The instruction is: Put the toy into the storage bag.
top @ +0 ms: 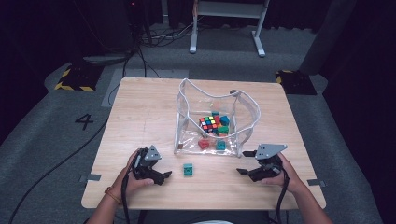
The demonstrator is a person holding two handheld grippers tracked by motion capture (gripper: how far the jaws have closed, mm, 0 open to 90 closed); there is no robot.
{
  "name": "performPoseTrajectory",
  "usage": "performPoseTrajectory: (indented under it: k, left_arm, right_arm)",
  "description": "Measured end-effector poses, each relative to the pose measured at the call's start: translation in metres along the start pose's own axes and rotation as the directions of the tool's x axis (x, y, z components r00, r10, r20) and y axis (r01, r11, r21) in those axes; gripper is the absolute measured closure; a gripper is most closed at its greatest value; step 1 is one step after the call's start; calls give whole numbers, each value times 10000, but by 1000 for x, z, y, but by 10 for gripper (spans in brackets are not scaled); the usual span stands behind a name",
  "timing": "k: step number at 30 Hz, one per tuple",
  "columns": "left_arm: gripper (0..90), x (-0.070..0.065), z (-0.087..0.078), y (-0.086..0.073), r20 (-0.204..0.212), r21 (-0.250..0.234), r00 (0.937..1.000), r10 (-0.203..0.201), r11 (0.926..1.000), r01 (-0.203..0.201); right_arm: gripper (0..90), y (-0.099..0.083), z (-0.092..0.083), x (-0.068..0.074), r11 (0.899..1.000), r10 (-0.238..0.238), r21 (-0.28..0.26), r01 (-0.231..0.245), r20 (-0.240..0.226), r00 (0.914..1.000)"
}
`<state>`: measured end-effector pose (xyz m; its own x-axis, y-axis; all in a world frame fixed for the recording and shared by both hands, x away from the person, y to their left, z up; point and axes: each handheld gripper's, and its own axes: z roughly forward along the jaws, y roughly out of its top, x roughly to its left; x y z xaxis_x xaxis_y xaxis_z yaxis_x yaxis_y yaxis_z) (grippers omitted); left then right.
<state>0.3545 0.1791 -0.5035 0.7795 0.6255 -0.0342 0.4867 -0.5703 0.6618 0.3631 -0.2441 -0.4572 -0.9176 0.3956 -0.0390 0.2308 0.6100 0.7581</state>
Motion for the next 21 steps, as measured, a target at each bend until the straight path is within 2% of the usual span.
performPoseTrajectory:
  k: [4, 7, 8, 10, 11, 12, 14, 16, 20, 21]
  left_arm:
    - [46, 0, 0, 0, 26, -11, 10000, -5, 10000, 5]
    - [46, 0, 0, 0, 6, -4, 10000, 2, 10000, -2]
    - [46, 0, 0, 0, -3, 5, 10000, 1, 10000, -1]
    - [46, 0, 0, 0, 2, 8, 10000, 1, 10000, -1]
    - [46, 0, 0, 0, 2, -6, 10000, 3, 10000, -3]
    - [46, 0, 0, 0, 3, 2, 10000, 1, 10000, -1]
    - [46, 0, 0, 0, 8, -9, 10000, 4, 10000, -4]
    - [46, 0, 0, 0, 35, 8, 10000, -12, 10000, 12]
    - [46, 0, 0, 0, -5, 11, 10000, -2, 10000, 2]
    - [46, 0, 0, 0, 59, 1, 10000, -24, 10000, 24]
  right_arm:
    - [294, 1, 17, 7, 9997, -172, 142, 177, -360, 9992]
    - [294, 5, 31, 11, 9978, -629, 173, 642, -698, 9956]
    - [294, 7, 36, 14, 9989, -448, 134, 459, -763, 9961]
    - [294, 10, 46, 14, 9974, -700, 91, 713, -1033, 9922]
    - [294, 12, 50, 18, 9992, -335, 195, 360, -1171, 9926]
    - [294, 13, 55, 19, 9983, -499, 227, 531, -1238, 9910]
    - [294, 18, 66, 25, 9984, -475, 237, 512, -1366, 9895]
    - [294, 23, 78, 28, 9973, -702, 112, 727, -1503, 9862]
    - [295, 31, 95, 37, 9982, -549, 143, 580, -1664, 9845]
    - [294, 33, 101, 37, 9970, -771, -35, 778, -1820, 9803]
